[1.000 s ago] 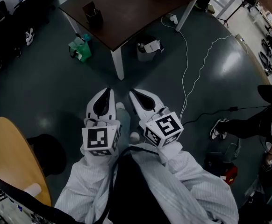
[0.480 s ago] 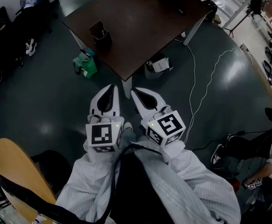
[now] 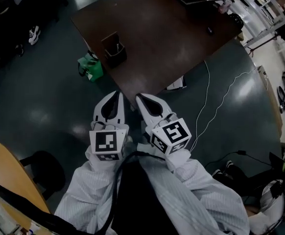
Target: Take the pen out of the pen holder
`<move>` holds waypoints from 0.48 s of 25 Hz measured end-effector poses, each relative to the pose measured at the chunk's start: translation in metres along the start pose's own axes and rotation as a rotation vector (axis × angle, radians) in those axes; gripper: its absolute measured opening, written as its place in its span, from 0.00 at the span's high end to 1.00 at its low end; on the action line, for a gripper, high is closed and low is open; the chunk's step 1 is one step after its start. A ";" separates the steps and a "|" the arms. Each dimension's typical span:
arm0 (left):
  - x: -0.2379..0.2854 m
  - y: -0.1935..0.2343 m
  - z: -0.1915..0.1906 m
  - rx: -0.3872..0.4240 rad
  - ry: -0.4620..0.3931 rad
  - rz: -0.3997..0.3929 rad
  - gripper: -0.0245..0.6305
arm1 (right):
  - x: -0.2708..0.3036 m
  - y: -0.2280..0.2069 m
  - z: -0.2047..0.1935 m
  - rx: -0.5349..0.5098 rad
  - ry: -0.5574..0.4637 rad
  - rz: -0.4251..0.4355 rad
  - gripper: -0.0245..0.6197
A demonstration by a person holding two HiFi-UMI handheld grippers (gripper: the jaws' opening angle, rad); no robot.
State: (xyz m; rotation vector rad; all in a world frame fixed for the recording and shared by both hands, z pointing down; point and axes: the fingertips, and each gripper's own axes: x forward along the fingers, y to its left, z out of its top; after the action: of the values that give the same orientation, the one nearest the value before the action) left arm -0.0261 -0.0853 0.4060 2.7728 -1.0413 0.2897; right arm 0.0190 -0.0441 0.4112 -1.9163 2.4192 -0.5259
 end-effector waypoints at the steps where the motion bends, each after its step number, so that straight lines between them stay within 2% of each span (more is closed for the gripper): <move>1: 0.016 0.008 0.003 -0.009 -0.001 0.023 0.96 | 0.015 -0.012 0.005 -0.005 0.010 0.020 0.96; 7: 0.106 0.047 0.027 -0.051 -0.010 0.187 0.96 | 0.101 -0.080 0.044 -0.049 0.070 0.181 0.96; 12: 0.164 0.072 0.035 -0.095 0.010 0.339 0.96 | 0.152 -0.120 0.065 -0.077 0.147 0.341 0.96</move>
State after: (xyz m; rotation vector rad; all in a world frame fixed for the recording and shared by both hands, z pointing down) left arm 0.0517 -0.2500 0.4169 2.4998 -1.4805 0.2871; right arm 0.1078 -0.2279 0.4121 -1.4824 2.8151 -0.5800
